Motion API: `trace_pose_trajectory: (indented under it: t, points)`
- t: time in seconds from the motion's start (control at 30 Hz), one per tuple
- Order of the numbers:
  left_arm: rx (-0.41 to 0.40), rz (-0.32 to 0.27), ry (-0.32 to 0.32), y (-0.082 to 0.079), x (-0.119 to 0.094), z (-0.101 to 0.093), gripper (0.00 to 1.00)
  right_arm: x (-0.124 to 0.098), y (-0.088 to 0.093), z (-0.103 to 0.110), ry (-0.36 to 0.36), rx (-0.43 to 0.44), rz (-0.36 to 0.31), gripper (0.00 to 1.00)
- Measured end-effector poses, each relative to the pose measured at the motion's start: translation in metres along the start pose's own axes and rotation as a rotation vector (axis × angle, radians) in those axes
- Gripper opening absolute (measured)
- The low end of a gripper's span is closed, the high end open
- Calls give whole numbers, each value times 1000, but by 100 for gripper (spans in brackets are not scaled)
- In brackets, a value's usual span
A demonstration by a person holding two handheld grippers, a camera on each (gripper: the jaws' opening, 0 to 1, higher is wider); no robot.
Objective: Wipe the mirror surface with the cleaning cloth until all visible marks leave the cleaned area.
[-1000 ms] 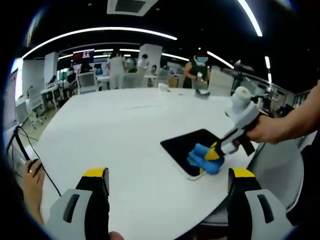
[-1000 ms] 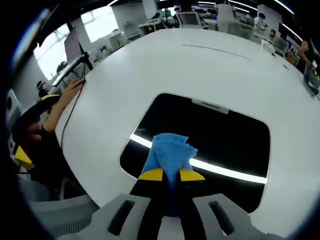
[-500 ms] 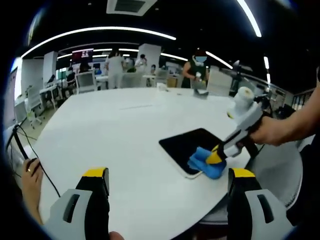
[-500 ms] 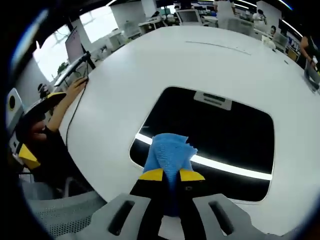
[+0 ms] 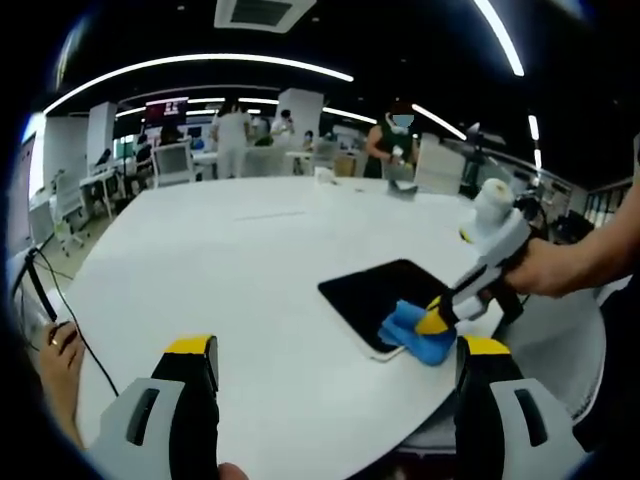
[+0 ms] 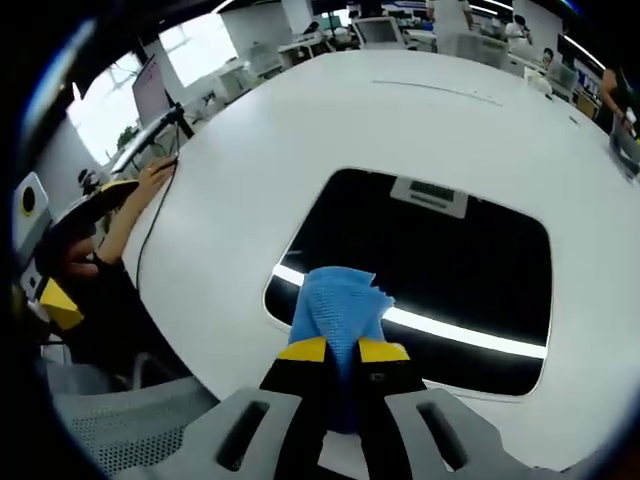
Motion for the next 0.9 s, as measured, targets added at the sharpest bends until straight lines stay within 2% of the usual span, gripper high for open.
trace_pose_trajectory:
  t: [0.27, 0.53, 0.9]
  points:
    - [8, 4, 14, 2, -1, -5, 99, -1, 0, -4, 2, 22, 0, 4]
    - [9, 5, -4, 2, 2, -7, 99, -5, 3, -16, 0, 25, 4, 4]
    - [31, 12, 4, -2, 13, -23, 99, -13, 6, -33, -16, 34, 22, 4]
Point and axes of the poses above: the point that each gripper's makers call its tool centre point, and the gripper's own axes: x roughly forward along the fingers, z roughly to its left, y roughly out of its underside, the point moved 5 cm from there along -x, roughly backward along the fingers, and after that the axes turned 11 degrees about -z, right-handed, at the moved point
